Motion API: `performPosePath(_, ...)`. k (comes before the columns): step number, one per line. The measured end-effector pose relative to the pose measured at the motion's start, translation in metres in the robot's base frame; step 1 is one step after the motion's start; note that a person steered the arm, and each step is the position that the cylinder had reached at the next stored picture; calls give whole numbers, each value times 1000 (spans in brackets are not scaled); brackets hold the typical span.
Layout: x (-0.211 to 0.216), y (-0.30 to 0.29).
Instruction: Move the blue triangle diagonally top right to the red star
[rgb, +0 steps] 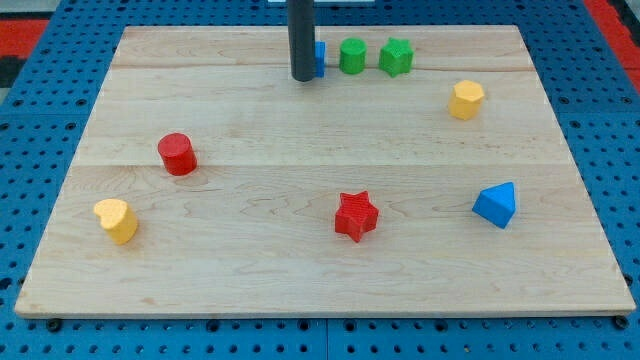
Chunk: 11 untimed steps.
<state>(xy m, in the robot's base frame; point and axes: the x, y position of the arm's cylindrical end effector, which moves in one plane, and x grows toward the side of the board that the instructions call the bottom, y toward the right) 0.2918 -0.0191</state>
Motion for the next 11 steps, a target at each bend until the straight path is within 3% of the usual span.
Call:
performPosePath(3, -9, 7)
performPosePath(4, 24, 75)
performPosePath(6, 139, 160)
performPosePath(7, 135, 264)
performPosePath(8, 189, 284)
performPosePath(9, 230, 269)
performPosePath(10, 233, 200)
performPosePath(11, 207, 150)
